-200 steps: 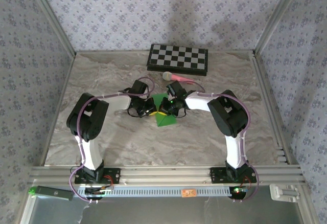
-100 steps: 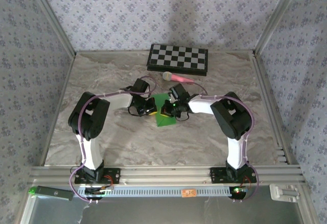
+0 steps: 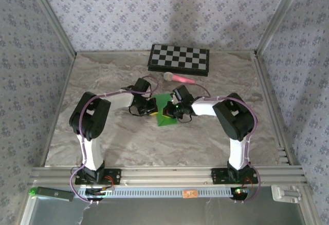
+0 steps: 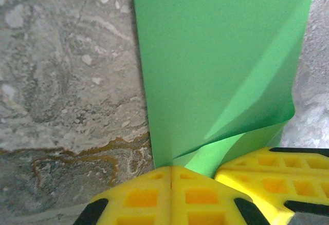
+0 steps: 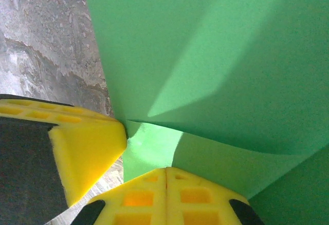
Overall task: Fold a paper plane with a square sheet of paper (pick it up from the middle)
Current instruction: Fold the triangle a second time at the center of the table.
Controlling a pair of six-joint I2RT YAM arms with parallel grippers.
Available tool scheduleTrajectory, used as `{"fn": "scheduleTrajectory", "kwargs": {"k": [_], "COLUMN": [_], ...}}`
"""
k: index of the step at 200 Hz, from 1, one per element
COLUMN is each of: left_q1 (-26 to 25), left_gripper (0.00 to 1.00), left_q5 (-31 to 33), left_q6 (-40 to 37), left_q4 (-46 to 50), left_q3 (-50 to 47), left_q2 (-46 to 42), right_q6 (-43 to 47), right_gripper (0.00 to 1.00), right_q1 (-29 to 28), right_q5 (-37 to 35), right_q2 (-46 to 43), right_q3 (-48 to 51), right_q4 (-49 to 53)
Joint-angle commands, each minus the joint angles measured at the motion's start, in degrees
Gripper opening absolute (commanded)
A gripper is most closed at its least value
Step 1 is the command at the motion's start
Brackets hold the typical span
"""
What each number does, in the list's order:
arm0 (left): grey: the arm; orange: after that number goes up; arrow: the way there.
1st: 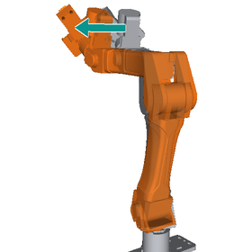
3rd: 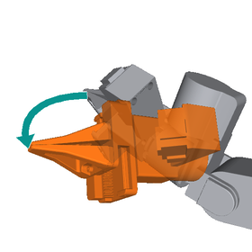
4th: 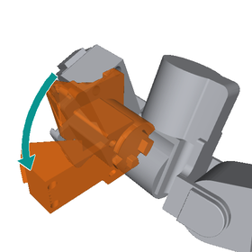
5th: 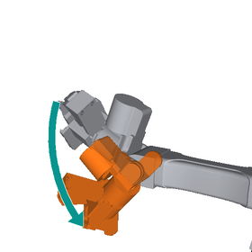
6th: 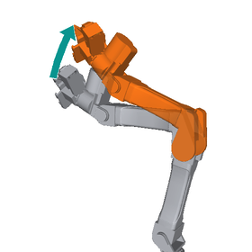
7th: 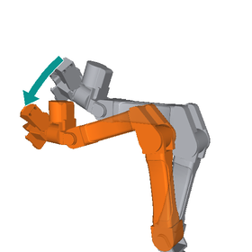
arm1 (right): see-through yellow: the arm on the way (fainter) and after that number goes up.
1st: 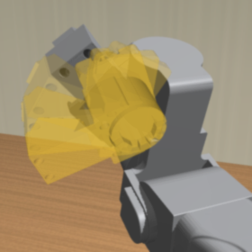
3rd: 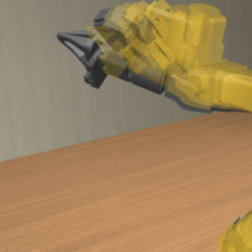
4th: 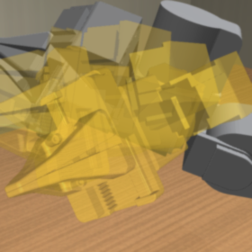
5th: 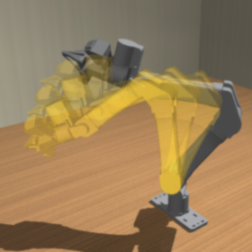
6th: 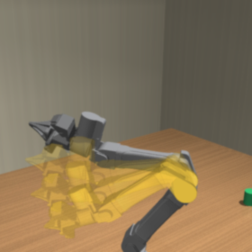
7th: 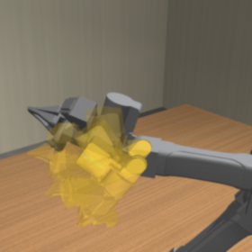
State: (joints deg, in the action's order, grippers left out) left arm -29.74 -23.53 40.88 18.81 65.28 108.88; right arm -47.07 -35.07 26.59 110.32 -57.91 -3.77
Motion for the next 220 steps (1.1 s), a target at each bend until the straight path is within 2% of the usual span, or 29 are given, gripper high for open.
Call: {"fn": "scheduleTrajectory", "kwargs": {"k": [1, 34, 89, 220], "left_q1": [0.29, 0.47, -0.65, -2.80], "left_gripper": [0.05, 0.10, 0.09, 0.08], "left_q5": [-1.17, -4.82, -9.46, -9.95], "left_q6": [-2.96, 0.33, 8.35, 5.19], "left_q4": [2.39, -1.58, -8.65, -5.38], "left_q3": [3.73, 0.96, -9.68, -7.69], "left_q2": [-2.15, -6.19, -10.52, -4.23], "right_q6": [-0.93, -3.15, -6.58, -6.72], "right_gripper": [0.00, 0.00, 0.00, 0.00], "right_q1": [0.85, 1.06, 1.07, 0.68], "right_q5": [-5.04, -6.95, -6.81, -6.21], "right_q2": [3.14, 3.42, 4.09, 4.90], "right_q3": [3.08, 3.84, 4.44, 3.99], "right_q4": [5.52, 3.74, -0.98, -0.50]}}
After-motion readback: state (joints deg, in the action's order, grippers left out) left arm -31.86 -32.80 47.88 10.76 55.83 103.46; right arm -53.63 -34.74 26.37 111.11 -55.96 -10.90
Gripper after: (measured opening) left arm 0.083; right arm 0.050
